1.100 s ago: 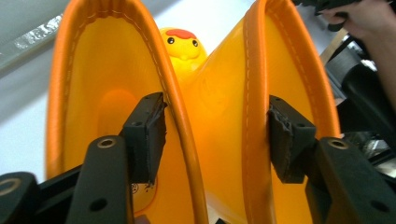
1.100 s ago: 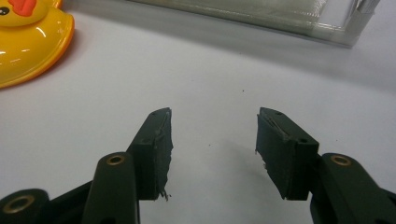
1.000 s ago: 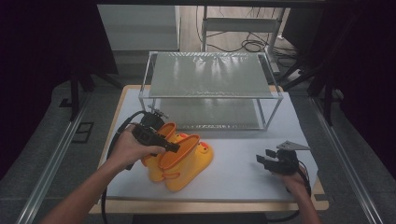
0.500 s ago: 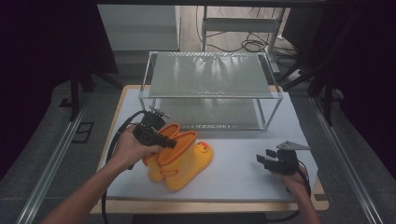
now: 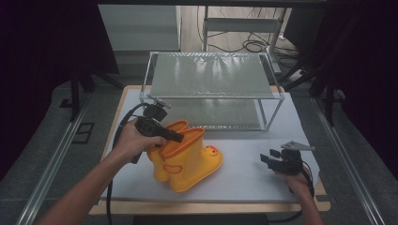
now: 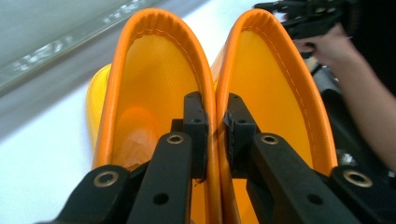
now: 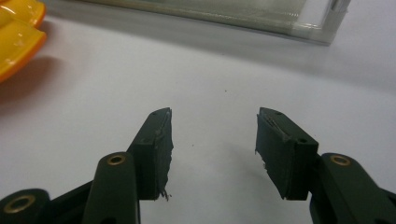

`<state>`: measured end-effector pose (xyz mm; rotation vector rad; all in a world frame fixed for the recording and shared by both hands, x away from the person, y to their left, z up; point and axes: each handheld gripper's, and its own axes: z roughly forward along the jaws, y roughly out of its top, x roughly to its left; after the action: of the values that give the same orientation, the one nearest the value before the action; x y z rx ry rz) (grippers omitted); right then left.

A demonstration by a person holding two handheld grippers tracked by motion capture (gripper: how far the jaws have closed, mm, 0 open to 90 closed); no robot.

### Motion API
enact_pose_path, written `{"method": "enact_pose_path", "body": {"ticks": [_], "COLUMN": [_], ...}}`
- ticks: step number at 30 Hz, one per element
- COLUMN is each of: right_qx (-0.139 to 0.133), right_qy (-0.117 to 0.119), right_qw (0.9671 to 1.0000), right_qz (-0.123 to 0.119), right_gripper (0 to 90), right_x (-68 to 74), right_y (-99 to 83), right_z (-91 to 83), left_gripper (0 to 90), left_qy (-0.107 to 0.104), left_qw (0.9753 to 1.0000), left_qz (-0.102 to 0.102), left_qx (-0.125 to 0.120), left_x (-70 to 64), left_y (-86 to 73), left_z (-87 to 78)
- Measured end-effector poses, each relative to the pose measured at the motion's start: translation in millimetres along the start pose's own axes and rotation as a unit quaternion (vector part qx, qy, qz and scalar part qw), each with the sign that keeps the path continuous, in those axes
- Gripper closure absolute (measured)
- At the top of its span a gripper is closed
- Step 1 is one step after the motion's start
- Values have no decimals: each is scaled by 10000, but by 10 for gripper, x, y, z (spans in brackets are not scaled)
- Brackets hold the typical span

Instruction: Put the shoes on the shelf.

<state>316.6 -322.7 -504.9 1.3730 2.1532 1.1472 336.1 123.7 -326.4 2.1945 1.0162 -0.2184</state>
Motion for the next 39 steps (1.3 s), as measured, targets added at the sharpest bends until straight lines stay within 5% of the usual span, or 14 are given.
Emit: {"method": "enact_pose_path", "body": {"ticks": [5,21,39], "right_qx": [-26,-74,-100], "right_qy": [-11,-35,-66], "right_qw": [10000,9999,9996], "right_qz": [-10,123,241], "right_gripper": [460,461,463], "right_x": [-6,-62,-102], "right_y": [0,-4,-20], "right_z": [-3,-35,-48], "left_gripper": [821,820,821], "left_qy": [-136,-105,-435], "left_qw": [9998,9985,9965], "left_qz": [117,531,702], "left_qx": [47,45,-142], "left_x": [-125,-496,-853], "left_y": [158,643,1210], "left_z": [-47,-279,-523]}}
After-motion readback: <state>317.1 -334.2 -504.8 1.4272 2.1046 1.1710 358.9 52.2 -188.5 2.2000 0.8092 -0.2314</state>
